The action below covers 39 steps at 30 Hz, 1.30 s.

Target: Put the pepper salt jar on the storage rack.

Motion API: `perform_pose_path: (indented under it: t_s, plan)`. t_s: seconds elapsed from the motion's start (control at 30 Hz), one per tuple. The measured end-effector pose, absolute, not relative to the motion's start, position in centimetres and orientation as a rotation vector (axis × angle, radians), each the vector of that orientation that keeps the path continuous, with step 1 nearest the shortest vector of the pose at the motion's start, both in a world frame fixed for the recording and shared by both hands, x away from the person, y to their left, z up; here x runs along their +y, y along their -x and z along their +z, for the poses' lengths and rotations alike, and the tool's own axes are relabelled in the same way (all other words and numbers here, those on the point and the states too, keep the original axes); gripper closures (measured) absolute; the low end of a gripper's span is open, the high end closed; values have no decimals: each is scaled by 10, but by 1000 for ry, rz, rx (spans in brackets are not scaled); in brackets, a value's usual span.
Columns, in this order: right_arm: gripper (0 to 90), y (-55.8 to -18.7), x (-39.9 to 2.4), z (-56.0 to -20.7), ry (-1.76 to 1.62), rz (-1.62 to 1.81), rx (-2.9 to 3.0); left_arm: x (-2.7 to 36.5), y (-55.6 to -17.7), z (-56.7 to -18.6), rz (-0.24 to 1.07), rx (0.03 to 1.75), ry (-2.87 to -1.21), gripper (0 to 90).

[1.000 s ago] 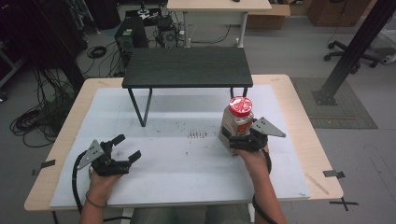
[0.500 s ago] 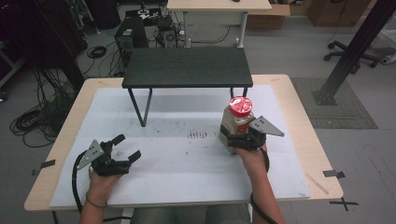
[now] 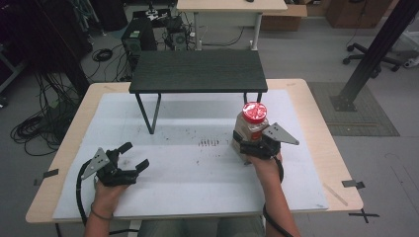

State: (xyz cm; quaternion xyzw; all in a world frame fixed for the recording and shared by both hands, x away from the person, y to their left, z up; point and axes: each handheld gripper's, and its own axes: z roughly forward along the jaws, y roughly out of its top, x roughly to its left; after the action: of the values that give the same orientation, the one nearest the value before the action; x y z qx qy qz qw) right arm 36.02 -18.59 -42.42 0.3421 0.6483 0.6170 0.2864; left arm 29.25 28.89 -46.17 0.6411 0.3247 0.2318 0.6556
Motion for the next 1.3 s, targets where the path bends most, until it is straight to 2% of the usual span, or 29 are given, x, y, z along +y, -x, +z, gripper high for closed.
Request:
perform_pose_path:
  t_s: [0.33, 0.43, 0.5, 1.3]
  plan:
    - [132, -361, -186, -425, -939, 1642, 1706, 289, -293, -462, 525, 737, -1452, 2]
    - [168, -359, -187, -425, -929, 1635, 1704, 289, -293, -462, 524, 737, -1452, 2]
    - [236, -357, -189, -425, -919, 1625, 1700, 289, -293, -462, 524, 736, -1452, 2]
    - [271, -350, -198, -419, -856, 1651, 1705, 288, -292, -462, 532, 740, -1459, 2]
